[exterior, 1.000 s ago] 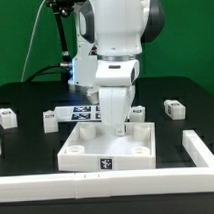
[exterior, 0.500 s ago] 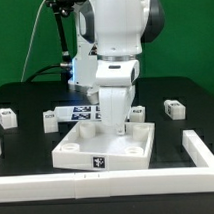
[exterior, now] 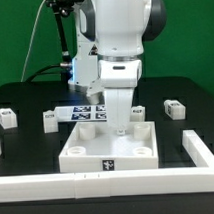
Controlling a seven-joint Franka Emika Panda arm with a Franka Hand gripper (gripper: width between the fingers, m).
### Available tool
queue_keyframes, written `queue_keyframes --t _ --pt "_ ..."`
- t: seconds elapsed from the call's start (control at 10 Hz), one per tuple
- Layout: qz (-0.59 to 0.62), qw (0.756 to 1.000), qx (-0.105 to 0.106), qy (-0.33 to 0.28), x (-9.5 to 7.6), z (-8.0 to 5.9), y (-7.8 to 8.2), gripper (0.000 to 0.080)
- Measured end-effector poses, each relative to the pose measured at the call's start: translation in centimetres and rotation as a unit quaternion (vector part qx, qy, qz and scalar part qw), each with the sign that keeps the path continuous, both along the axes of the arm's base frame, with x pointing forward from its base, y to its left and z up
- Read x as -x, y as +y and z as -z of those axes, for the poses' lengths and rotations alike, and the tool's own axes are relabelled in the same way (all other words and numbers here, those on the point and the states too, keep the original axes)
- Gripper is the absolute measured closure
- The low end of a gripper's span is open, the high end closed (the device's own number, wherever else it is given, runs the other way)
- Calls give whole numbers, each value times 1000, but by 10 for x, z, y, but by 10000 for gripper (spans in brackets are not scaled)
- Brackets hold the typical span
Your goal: Assemble one leg
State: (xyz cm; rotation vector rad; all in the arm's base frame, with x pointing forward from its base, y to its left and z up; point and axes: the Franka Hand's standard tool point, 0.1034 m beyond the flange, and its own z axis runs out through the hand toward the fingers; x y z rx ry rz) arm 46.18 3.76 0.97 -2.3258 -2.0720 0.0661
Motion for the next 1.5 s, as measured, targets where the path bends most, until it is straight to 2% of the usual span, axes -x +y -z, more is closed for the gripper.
queue_keyframes --t 0.3,0.7,1.0,1.5 --pt "-37 999 0 9 -16 -1 4 741" --pt "-39 999 0 10 -17 0 5 741" --pt "-64 998 -5 9 -38 0 23 741" --pt "-65 998 -12 7 -41 1 41 739"
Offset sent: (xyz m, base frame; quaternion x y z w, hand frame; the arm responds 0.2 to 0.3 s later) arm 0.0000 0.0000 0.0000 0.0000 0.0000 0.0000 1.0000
